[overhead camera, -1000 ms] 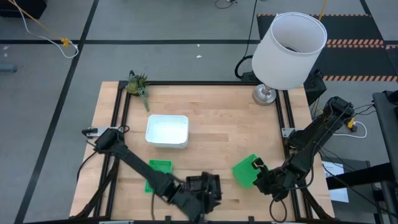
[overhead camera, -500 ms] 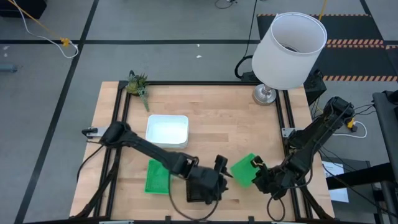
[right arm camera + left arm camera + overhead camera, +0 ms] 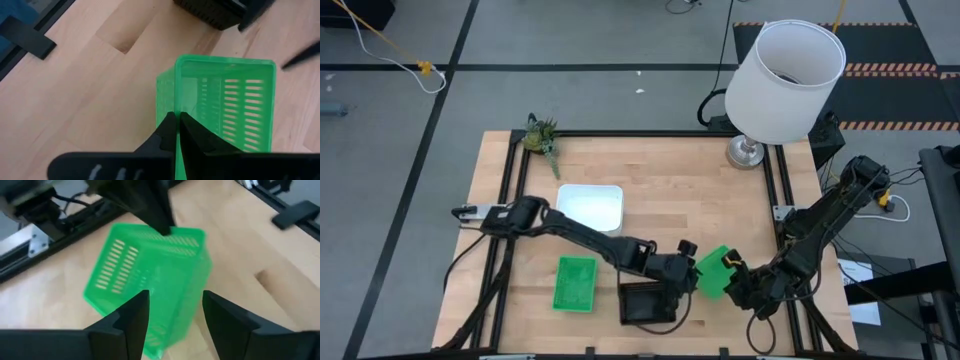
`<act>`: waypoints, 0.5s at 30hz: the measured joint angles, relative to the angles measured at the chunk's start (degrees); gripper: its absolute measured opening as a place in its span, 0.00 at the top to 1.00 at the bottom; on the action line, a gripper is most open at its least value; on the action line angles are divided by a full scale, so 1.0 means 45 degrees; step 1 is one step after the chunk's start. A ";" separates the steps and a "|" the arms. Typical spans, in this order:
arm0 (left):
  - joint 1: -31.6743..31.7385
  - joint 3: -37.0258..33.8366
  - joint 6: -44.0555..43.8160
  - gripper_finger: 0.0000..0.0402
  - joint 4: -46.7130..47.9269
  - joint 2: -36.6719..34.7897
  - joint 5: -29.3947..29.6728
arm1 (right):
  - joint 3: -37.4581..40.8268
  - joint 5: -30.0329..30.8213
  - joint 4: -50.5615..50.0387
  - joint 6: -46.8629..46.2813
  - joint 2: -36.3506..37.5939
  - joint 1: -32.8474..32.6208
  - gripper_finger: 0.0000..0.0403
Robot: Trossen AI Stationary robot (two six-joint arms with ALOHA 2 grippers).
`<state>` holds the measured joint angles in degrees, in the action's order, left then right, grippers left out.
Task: Stack baskets by color
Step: Stack the right green bin into the stacked left green bins
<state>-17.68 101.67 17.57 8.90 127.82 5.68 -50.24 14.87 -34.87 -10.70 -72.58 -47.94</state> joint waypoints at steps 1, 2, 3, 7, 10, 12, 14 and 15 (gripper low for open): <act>0.0076 0.0000 0.0001 0.53 -0.0055 0.0025 -0.0083 | 0.0000 0.0000 0.0010 0.0000 0.0000 0.0000 1.00; 0.0137 0.0000 -0.0001 0.52 0.0065 0.0039 -0.0222 | 0.0000 0.0002 0.0021 0.0000 0.0000 0.0000 1.00; 0.0187 0.0000 0.0005 0.51 0.0132 0.0060 -0.0436 | 0.0000 0.0000 0.0024 0.0000 0.0000 0.0000 1.00; 0.0440 0.0000 -0.0073 0.50 0.0074 0.0186 -0.1749 | 0.0000 0.0010 0.0083 0.0087 0.0000 0.0000 1.00; 0.0602 0.0000 -0.0115 0.53 0.0067 0.0317 -0.2170 | 0.0000 0.0010 0.0091 0.0186 0.0000 0.0000 1.00; 0.0684 0.0000 -0.0034 0.56 0.0027 0.0392 -0.2392 | 0.0000 0.0010 0.0099 0.0199 0.0000 0.0000 1.00; 0.0735 -0.0009 -0.0007 0.59 0.0098 0.0420 -0.2498 | 0.0004 0.0019 0.0108 0.0200 0.0000 0.0000 1.00; 0.0761 -0.0010 0.0032 0.61 0.0096 0.0421 -0.2551 | 0.0004 0.0016 0.0115 0.0205 0.0000 0.0000 1.00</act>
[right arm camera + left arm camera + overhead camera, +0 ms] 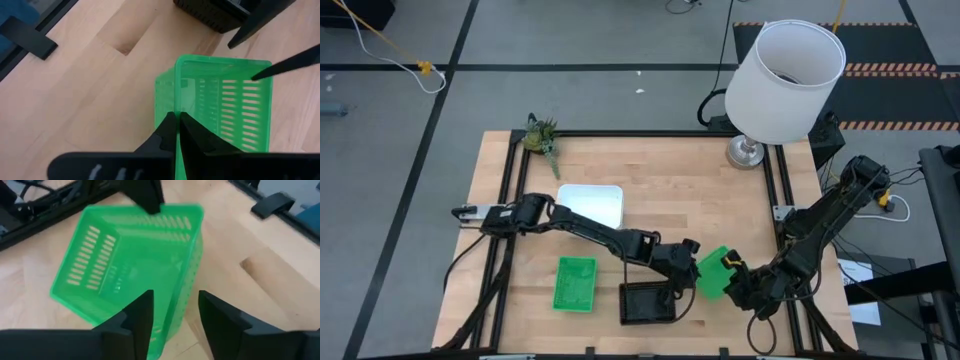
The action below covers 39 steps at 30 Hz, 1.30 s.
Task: Stack baskets by color
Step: Stack the right green bin into the stacked left green bins
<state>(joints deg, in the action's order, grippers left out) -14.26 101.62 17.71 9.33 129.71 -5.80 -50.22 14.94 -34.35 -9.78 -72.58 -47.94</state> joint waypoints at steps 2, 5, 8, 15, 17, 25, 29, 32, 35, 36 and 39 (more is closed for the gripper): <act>0.0034 0.0000 0.0013 0.65 -0.0032 -0.0019 -0.0115 | 0.0001 0.0031 -0.0005 0.0069 0.0000 0.0000 1.00; 0.0059 0.0000 0.0234 0.70 -0.0051 -0.0015 -0.0143 | 0.0001 0.0048 0.0037 0.0394 0.0000 0.0000 1.00; 0.0108 0.0000 0.0336 0.72 -0.0085 -0.0019 -0.0165 | 0.0001 0.0052 0.0133 0.0471 0.0000 0.0000 1.00; 0.0246 0.0000 0.0070 0.66 -0.0032 -0.0010 -0.0189 | 0.0001 0.0067 0.0295 0.0698 0.0000 0.0122 1.00; 0.0311 0.0005 0.0037 0.64 -0.0186 0.0129 -0.0351 | 0.0001 0.0067 0.0340 0.0709 0.0000 0.0241 1.00; 0.0325 0.0005 0.0217 0.75 -0.0173 0.0189 -0.0654 | 0.0001 0.0072 0.0361 0.0861 0.0000 0.0413 1.00; 0.0328 0.0005 0.0501 0.93 -0.0076 0.0189 -0.0891 | 0.0006 0.0062 0.0478 0.0757 0.0000 0.0413 1.00; 0.0262 0.0005 0.0511 0.96 -0.0003 0.0189 -0.0933 | 0.0011 0.0355 0.0726 0.0348 0.0000 0.0406 0.96; 0.0234 0.0005 0.0467 0.95 -0.0147 0.0137 -0.0594 | 0.0007 0.1032 0.1039 -0.0278 0.0000 0.0402 0.88; 0.0218 0.0005 0.0467 0.96 -0.0136 0.0127 -0.0549 | 0.0006 0.1079 0.1073 -0.0325 0.0000 0.0413 0.84; 0.0150 0.0005 0.0459 0.98 -0.0032 0.0121 -0.0085 | 0.0011 0.1428 0.1779 -0.0345 0.0026 0.0413 0.73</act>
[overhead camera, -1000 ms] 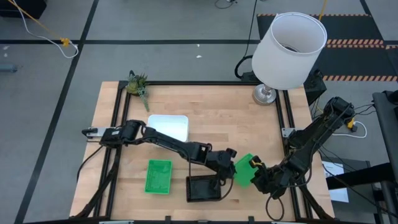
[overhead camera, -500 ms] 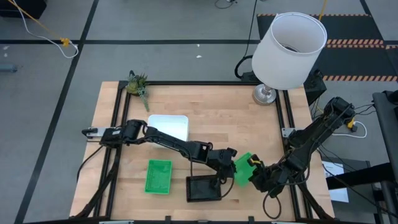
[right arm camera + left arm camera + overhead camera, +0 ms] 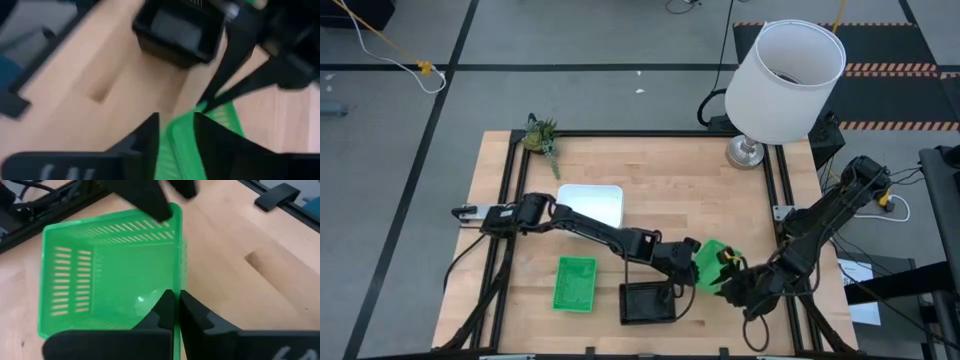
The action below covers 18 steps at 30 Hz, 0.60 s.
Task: Stack baskets by color
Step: Stack the right green bin into the stacked left green bins
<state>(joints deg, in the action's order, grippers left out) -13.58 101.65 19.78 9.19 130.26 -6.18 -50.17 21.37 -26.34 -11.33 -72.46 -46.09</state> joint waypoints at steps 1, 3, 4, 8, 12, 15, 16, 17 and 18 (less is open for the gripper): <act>-0.0016 0.0000 -0.0047 0.98 0.0059 -0.0037 0.0072 | -0.0005 0.0003 0.0232 0.0000 0.0077 -0.0001 0.69; -0.0051 0.0000 -0.0101 0.97 0.0332 -0.0150 0.0203 | -0.0005 -0.0028 0.0692 -0.0017 0.0320 -0.0010 0.62; -0.0076 0.0000 -0.0106 0.97 0.0377 -0.0243 0.0361 | -0.0056 -0.0052 0.0925 -0.0066 0.0468 -0.0010 0.59; -0.0267 0.0000 -0.0156 0.98 0.0859 -0.0769 0.1257 | -0.0602 -0.0034 0.1165 -0.0133 0.1069 -0.0024 0.52; -0.0644 0.0009 -0.0315 0.97 0.1297 -0.1610 0.2395 | -0.1222 0.0466 0.1195 0.0269 0.1661 -0.0034 0.50; -0.1069 0.0010 -0.0531 0.97 0.2144 -0.2253 0.3531 | -0.1524 0.1648 0.1206 0.0765 0.2138 -0.0034 0.50; -0.1246 0.0010 -0.0559 0.97 0.2402 -0.2435 0.3910 | -0.1608 0.2019 0.1201 0.0907 0.2325 -0.0034 0.50; -0.1420 0.0010 -0.0647 0.98 0.2673 -0.2614 0.4336 | -0.1656 0.2421 0.1232 0.1063 0.2504 -0.0034 0.50; -0.1638 0.0010 -0.0761 0.98 0.2927 -0.2842 0.4780 | -0.1666 0.2809 0.1295 0.1170 0.2727 -0.0034 0.50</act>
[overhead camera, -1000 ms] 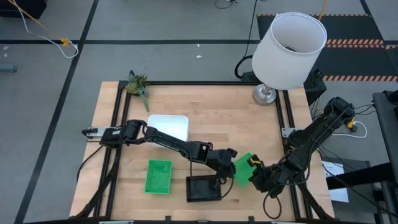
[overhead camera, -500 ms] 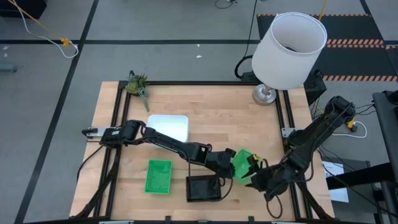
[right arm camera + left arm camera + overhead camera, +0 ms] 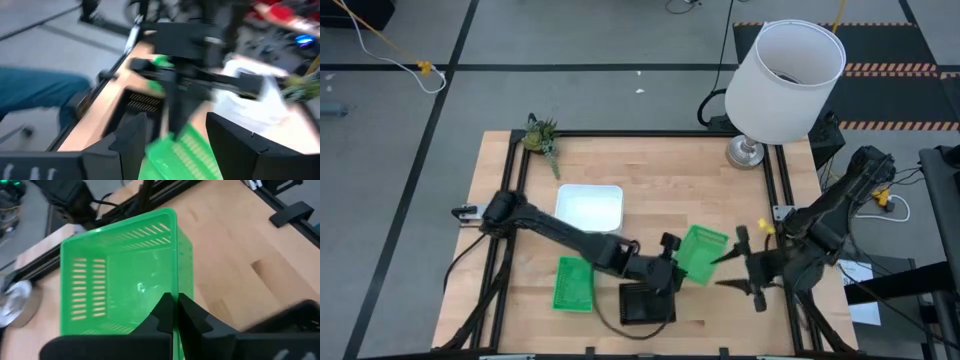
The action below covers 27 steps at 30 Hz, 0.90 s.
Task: Stack baskets by color
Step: Stack the right green bin into the stacked left green bins
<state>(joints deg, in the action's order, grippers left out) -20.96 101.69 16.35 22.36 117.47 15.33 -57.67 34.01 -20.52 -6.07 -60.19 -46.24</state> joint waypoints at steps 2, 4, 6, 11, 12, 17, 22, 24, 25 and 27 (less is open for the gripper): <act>-0.0482 0.0000 -0.0435 0.98 0.0551 -0.0379 0.0664 | -0.0005 0.0683 0.0258 0.0188 0.0364 0.0005 0.50; -0.1006 0.0000 -0.0865 0.97 0.1025 -0.0678 0.1182 | -0.0010 0.1220 0.0477 0.0303 0.0660 0.0010 0.50; -0.1545 0.0000 -0.1310 0.97 0.1731 -0.0912 0.1580 | -0.0010 0.1480 0.0521 0.0355 0.0837 0.0010 0.50; -0.2904 0.0000 -0.3133 0.98 0.3500 -0.1374 0.2753 | -0.0010 0.1460 0.0416 -0.0116 0.0949 0.0005 0.50; -0.3194 0.0009 -0.3464 0.98 0.3803 -0.1374 0.3093 | -0.0010 0.1457 0.0418 -0.0214 0.0949 0.0005 0.50; -0.4349 -0.0015 -0.5404 0.97 0.5479 -0.1404 0.3945 | -0.0005 0.1423 0.0269 -0.0201 0.0746 0.0005 0.50; -0.5245 -0.0015 -0.6893 0.98 0.6610 -0.1423 0.4918 | -0.0005 0.1424 0.0177 -0.0151 0.0682 0.0005 0.50; -0.5562 -0.0010 -0.7473 0.97 0.7065 -0.1423 0.5155 | -0.0005 0.1426 0.0054 -0.0128 0.0679 0.0005 0.50; -0.5707 -0.0010 -0.7802 0.97 0.7414 -0.1423 0.5179 | -0.0005 0.1426 0.0049 -0.0125 0.0677 0.0005 0.50; -0.5925 -0.0010 -0.8540 0.98 0.8150 -0.1423 0.5183 | -0.0005 0.1426 0.0049 -0.0121 0.0682 0.0000 0.50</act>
<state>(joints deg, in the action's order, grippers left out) -47.62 101.65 -22.08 59.04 111.07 38.65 -57.69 40.42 -20.29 -6.61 -57.12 -46.24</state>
